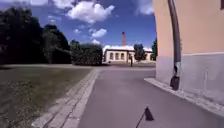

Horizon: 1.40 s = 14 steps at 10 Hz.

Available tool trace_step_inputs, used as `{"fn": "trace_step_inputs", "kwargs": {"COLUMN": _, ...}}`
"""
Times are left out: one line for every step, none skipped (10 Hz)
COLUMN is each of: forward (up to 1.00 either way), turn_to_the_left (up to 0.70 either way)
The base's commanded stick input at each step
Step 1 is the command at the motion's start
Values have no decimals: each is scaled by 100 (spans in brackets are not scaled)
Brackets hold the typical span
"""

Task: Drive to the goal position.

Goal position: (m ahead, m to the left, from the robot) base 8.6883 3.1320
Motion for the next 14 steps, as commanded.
{"fn": "trace_step_inputs", "kwargs": {"forward": 85, "turn_to_the_left": 0}}
{"fn": "trace_step_inputs", "kwargs": {"forward": 85, "turn_to_the_left": 0}}
{"fn": "trace_step_inputs", "kwargs": {"forward": 85, "turn_to_the_left": 0}}
{"fn": "trace_step_inputs", "kwargs": {"forward": 85, "turn_to_the_left": 0}}
{"fn": "trace_step_inputs", "kwargs": {"forward": 85, "turn_to_the_left": 0}}
{"fn": "trace_step_inputs", "kwargs": {"forward": 85, "turn_to_the_left": 0}}
{"fn": "trace_step_inputs", "kwargs": {"forward": 85, "turn_to_the_left": 0}}
{"fn": "trace_step_inputs", "kwargs": {"forward": 85, "turn_to_the_left": 0}}
{"fn": "trace_step_inputs", "kwargs": {"forward": 85, "turn_to_the_left": 0}}
{"fn": "trace_step_inputs", "kwargs": {"forward": 85, "turn_to_the_left": 0}}
{"fn": "trace_step_inputs", "kwargs": {"forward": 85, "turn_to_the_left": 0}}
{"fn": "trace_step_inputs", "kwargs": {"forward": 85, "turn_to_the_left": -20}}
{"fn": "trace_step_inputs", "kwargs": {"forward": 85, "turn_to_the_left": -34}}
{"fn": "trace_step_inputs", "kwargs": {"forward": 85, "turn_to_the_left": -34}}
